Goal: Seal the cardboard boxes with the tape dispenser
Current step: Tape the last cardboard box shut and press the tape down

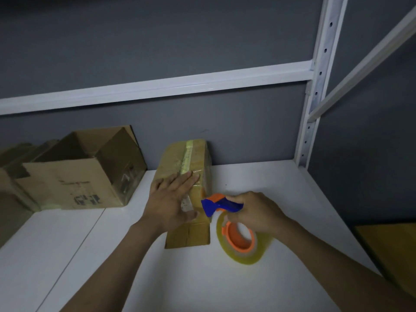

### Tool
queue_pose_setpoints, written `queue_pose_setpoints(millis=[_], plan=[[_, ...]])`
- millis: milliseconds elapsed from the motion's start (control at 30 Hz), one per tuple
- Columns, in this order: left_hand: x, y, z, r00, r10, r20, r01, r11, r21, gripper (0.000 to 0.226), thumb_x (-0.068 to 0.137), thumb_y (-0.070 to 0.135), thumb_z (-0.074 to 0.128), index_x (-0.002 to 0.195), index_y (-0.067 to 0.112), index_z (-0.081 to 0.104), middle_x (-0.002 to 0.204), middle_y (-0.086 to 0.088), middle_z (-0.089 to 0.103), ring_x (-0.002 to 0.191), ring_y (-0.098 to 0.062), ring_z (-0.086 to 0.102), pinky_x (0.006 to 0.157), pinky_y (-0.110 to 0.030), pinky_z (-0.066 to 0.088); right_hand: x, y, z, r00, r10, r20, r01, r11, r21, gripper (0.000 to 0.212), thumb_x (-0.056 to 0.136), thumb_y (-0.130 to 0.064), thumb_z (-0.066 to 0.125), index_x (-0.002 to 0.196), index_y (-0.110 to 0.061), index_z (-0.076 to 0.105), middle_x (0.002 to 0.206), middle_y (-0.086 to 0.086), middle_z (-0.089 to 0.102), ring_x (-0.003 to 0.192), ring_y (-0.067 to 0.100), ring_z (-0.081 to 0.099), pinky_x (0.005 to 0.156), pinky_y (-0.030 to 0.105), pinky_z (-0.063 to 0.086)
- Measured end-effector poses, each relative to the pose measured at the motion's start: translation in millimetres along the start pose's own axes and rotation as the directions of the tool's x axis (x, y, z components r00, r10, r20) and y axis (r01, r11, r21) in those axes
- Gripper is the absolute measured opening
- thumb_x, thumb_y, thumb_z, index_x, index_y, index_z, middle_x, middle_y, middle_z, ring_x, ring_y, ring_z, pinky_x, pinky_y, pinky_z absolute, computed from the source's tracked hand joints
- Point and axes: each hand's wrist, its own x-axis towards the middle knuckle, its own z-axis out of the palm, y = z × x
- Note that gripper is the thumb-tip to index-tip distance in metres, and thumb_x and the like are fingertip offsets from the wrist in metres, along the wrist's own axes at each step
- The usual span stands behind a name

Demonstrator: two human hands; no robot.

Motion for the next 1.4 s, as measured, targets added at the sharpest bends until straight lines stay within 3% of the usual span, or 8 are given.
queue_pose_setpoints(millis=[133,300,500,800,933,1100,1300,1400], plan=[[1,3,-13,0.995,-0.029,0.098,0.039,0.994,-0.102,0.107,0.054,0.099,-0.001,0.149,0.049,0.002,0.159,0.023,0.006,0.148,-0.010,0.005,0.118,-0.037,0.008,-4,27,-6,0.993,0.114,0.022,-0.115,0.930,0.348,0.050,0.060,-0.048,0.074,0.109,-0.041,0.070,0.094,-0.012,0.073,0.085,0.007,0.068,0.083,0.033,0.055],[14,-9,-32,0.979,-0.122,-0.161,0.064,0.942,-0.329,0.072,0.087,0.072,0.021,0.134,0.029,0.055,0.128,0.005,0.063,0.117,-0.022,0.057,0.091,-0.033,0.043,-5,53,-21,0.943,0.256,0.212,-0.329,0.803,0.497,0.022,0.077,-0.029,0.077,0.093,-0.014,0.076,0.079,0.002,0.075,0.072,0.013,0.071,0.062,0.022,0.054],[27,-22,-21,0.967,-0.239,0.092,0.256,0.916,-0.309,0.066,0.096,0.067,0.022,0.152,0.033,0.024,0.161,0.009,0.012,0.148,-0.015,0.015,0.116,-0.033,0.014,28,10,-2,0.966,0.237,-0.098,-0.200,0.935,0.293,0.049,0.095,-0.046,0.048,0.137,-0.021,0.049,0.137,0.001,0.053,0.124,0.018,0.050,0.101,0.027,0.035],[28,-26,-12,0.944,-0.306,0.125,0.330,0.883,-0.334,0.076,0.084,0.077,0.022,0.151,0.043,0.018,0.161,0.018,0.000,0.146,-0.010,0.020,0.110,-0.036,0.029,72,-77,80,0.939,0.319,0.132,-0.252,0.371,0.894,0.066,0.096,-0.061,0.020,0.138,-0.019,0.047,0.128,0.010,0.060,0.109,0.024,0.061,0.071,0.025,0.049],[34,-27,-8,0.922,-0.365,0.131,0.387,0.857,-0.339,0.080,0.080,0.085,0.028,0.149,0.044,0.025,0.160,0.020,0.004,0.145,-0.010,0.024,0.110,-0.038,0.030,69,-53,95,0.920,0.369,0.130,-0.328,0.550,0.768,0.060,0.097,-0.057,0.018,0.136,-0.021,0.046,0.124,0.006,0.060,0.107,0.018,0.059,0.084,0.029,0.046],[37,-32,-7,0.933,-0.324,0.155,0.358,0.801,-0.480,0.071,0.086,0.075,0.038,0.148,0.041,0.030,0.160,0.019,0.004,0.142,-0.008,0.031,0.113,-0.039,0.031,64,-73,64,0.936,0.224,-0.272,0.069,0.640,0.765,0.033,0.102,-0.039,0.033,0.134,-0.036,0.040,0.117,-0.019,0.051,0.097,-0.009,0.050,0.073,0.007,0.041],[28,-44,-9,0.968,-0.219,0.126,0.249,0.738,-0.627,0.047,0.098,0.051,0.043,0.144,0.040,0.040,0.160,0.017,0.009,0.142,-0.005,0.025,0.109,-0.027,0.026,70,-81,56,0.984,0.003,-0.177,0.121,0.717,0.687,0.019,0.099,-0.030,0.046,0.113,-0.031,0.059,0.128,-0.008,0.052,0.102,-0.003,0.052,0.072,0.014,0.040],[16,-63,-10,0.987,-0.122,0.103,0.154,0.554,-0.818,0.038,0.098,0.041,0.048,0.135,0.037,0.054,0.155,0.021,0.020,0.141,-0.003,0.025,0.109,-0.025,0.031,61,-63,40,0.991,-0.121,-0.057,0.130,0.757,0.641,0.028,0.101,-0.043,0.036,0.120,-0.039,0.056,0.133,-0.019,0.049,0.115,-0.005,0.049,0.077,0.010,0.038]])
